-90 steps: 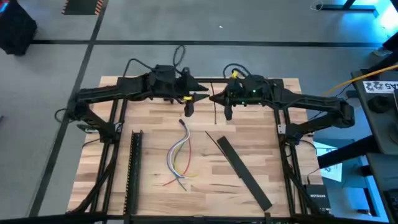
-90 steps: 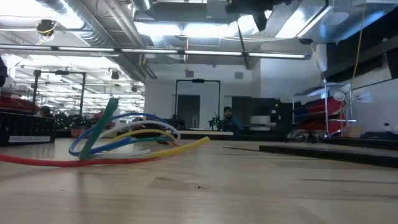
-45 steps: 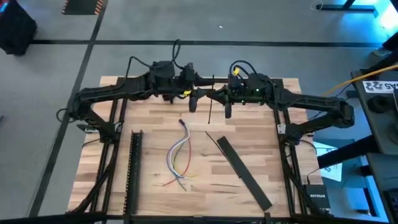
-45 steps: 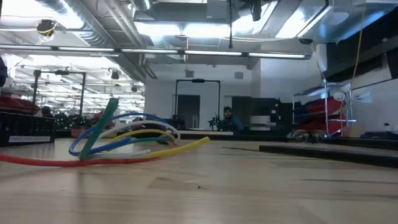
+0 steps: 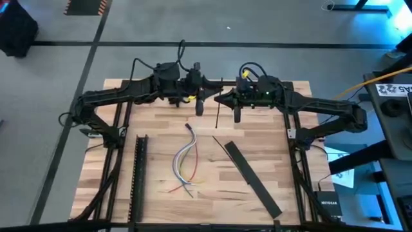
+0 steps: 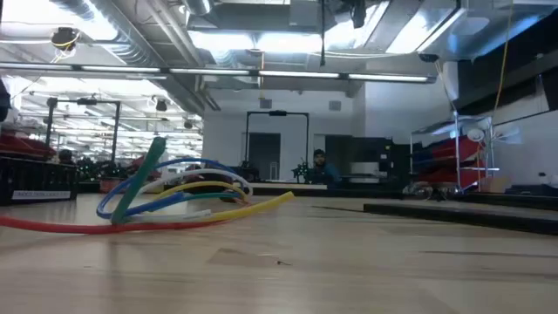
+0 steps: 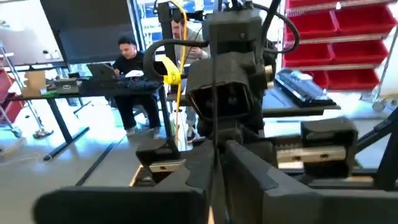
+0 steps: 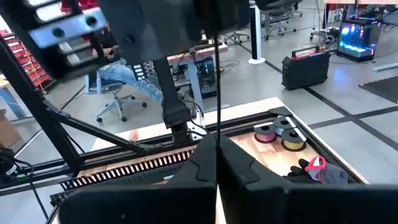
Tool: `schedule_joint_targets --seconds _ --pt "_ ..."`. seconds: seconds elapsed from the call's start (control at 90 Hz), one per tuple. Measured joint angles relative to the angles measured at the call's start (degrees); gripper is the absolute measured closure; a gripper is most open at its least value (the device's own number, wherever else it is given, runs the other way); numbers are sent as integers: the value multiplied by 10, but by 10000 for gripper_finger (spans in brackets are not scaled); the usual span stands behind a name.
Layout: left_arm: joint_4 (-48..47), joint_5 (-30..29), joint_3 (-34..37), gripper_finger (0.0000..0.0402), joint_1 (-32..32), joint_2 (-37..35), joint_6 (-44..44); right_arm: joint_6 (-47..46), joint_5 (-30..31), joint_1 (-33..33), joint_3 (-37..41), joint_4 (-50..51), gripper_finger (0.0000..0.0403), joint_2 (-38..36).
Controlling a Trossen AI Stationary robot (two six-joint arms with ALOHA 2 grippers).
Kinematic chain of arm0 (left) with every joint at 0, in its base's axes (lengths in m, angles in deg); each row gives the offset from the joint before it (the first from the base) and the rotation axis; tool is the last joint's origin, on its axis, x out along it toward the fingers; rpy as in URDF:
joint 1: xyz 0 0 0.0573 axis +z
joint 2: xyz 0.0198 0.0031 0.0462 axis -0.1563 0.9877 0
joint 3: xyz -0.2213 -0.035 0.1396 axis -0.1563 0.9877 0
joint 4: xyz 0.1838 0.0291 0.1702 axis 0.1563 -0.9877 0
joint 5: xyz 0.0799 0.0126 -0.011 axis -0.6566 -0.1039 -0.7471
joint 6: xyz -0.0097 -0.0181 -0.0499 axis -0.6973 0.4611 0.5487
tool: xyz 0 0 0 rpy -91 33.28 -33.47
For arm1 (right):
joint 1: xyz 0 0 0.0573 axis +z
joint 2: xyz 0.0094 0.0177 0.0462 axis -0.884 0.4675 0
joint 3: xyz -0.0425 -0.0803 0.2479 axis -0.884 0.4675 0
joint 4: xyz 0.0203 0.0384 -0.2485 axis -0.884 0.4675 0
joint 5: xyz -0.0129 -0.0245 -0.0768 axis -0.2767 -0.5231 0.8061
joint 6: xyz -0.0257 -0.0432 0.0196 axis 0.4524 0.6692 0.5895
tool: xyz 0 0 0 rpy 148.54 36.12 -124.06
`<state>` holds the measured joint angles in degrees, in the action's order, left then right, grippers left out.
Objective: Ziptie cables
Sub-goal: Insert the left black zip tie tail into the locking head
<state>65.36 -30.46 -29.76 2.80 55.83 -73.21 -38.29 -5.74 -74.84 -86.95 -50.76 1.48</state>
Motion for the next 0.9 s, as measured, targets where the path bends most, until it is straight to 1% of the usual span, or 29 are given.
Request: schedule_joint_targets --seconds 0.056,0.167,0.289,0.378,0.467,0.578,0.711,0.8,0.9 --pt "2 0 0 396 0 0 -13 -3 -10 0 0 -1 403 0" --pt "12 0 0 400 0 0 -30 -11 -20 0 0 -10 402 0" --pt "13 0 0 401 0 -4 -21 -9 -20 -1 0 -20 402 0" --pt "4 0 0 401 0 -15 -14 42 -19 -1 1 -19 395 -11" --pt "0 0 0 401 0 -29 1 108 -19 -1 -10 -4 371 -28" --pt "-5 0 0 401 4 -42 26 235 13 0 -55 69 323 -39" --pt "-9 0 0 401 12 -51 64 447 55 0 -132 179 269 -43" --pt "-11 1 0 401 23 -57 114 588 74 0 -164 231 255 -44" --pt "-15 1 0 401 40 -57 186 722 78 9 -163 251 252 -42"
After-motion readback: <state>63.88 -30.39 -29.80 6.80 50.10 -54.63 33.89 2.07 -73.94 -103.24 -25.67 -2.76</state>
